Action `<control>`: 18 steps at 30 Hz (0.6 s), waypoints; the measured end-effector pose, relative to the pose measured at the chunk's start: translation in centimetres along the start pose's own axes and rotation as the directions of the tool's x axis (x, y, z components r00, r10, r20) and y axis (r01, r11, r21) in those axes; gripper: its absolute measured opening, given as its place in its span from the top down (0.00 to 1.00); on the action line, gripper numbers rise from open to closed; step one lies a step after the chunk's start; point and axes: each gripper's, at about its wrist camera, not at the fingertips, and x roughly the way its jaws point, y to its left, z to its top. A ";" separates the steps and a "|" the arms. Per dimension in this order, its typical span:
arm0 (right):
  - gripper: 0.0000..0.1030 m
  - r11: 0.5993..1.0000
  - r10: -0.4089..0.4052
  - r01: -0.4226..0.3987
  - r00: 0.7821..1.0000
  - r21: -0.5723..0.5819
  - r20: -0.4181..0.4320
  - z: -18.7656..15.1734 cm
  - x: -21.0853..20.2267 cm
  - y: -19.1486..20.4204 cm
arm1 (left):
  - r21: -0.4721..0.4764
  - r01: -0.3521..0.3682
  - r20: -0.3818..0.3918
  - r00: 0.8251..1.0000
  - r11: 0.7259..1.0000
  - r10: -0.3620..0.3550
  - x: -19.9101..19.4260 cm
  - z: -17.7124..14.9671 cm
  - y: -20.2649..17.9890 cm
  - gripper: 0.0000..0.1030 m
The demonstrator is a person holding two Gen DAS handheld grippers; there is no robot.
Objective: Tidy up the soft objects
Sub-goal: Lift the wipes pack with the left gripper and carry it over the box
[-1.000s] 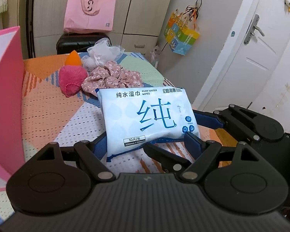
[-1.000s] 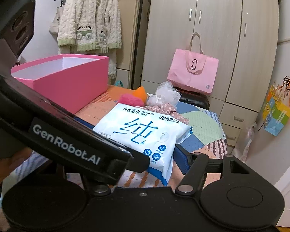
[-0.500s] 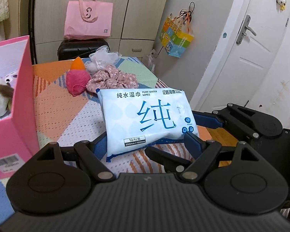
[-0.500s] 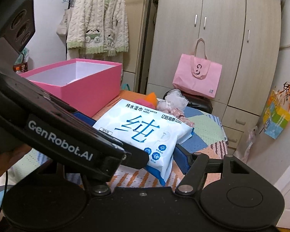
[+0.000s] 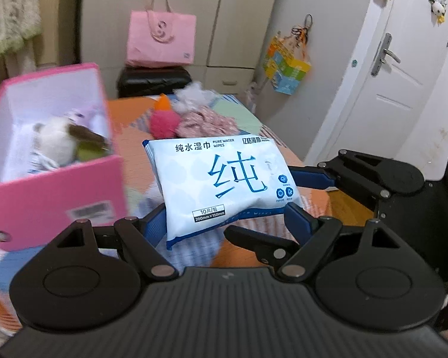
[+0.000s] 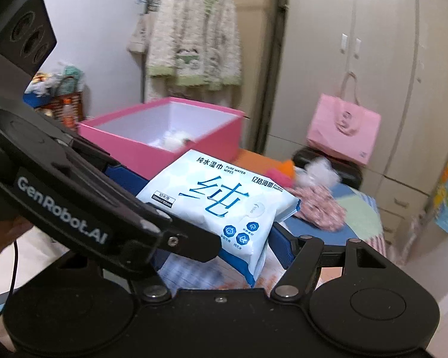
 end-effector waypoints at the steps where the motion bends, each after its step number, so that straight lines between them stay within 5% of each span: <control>1: 0.29 1.000 0.018 -0.018 1.000 -0.010 0.004 0.5 -0.1 0.5 | 0.008 -0.017 0.007 1.000 1.000 0.017 -0.8 0.0 0.2 0.21; 9: 0.29 0.990 0.102 -0.095 0.993 -0.104 0.064 4.4 0.1 4.1 | -0.016 -0.107 0.049 0.993 0.994 0.107 -5.5 1.3 3.1 0.21; 18: 0.29 0.976 0.188 -0.178 0.979 -0.129 0.076 10.1 4.5 5.0 | -0.093 -0.168 0.094 0.980 0.981 0.177 -6.2 5.0 8.5 0.21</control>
